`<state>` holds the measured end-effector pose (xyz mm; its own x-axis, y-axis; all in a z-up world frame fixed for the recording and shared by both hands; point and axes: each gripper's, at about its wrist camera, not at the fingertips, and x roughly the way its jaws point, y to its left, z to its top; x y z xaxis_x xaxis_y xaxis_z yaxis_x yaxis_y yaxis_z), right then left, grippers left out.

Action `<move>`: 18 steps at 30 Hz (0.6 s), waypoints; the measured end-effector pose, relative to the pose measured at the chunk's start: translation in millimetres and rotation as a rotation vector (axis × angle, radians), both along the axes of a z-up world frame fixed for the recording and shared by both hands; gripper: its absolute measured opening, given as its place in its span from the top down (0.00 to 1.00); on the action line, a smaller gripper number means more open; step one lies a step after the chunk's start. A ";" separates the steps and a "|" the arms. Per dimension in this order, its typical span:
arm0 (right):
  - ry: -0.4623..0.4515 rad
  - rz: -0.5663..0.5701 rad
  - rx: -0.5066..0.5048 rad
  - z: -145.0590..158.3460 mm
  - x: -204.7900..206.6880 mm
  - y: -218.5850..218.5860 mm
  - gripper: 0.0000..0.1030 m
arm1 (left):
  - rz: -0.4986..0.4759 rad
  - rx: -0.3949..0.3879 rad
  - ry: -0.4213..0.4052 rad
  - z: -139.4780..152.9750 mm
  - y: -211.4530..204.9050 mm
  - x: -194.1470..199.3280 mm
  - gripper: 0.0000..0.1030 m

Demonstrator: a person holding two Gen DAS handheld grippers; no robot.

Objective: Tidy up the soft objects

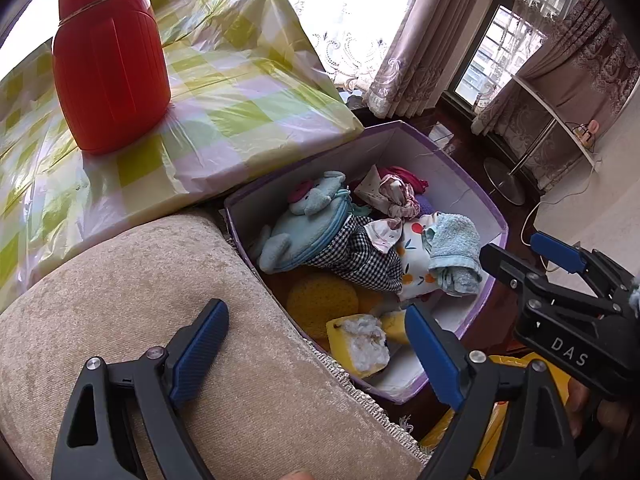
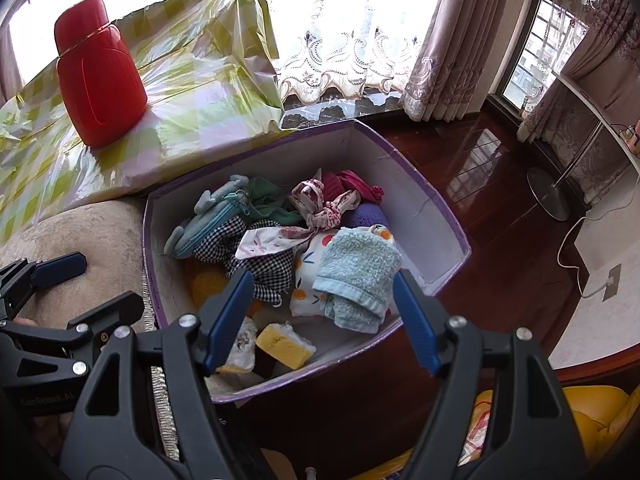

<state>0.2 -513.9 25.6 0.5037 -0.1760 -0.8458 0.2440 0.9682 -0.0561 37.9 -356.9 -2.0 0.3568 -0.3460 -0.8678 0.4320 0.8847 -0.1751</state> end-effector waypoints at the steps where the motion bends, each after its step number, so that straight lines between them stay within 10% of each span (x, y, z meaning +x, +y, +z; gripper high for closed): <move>1: 0.000 0.000 0.000 0.0 0.0 0.0 0.27 | -0.002 -0.001 0.001 -0.3 0.1 -0.2 0.12; 18: 0.003 -0.006 0.009 -2.1 -1.6 0.1 0.27 | -0.006 -0.005 0.012 -2.9 -2.0 2.1 0.09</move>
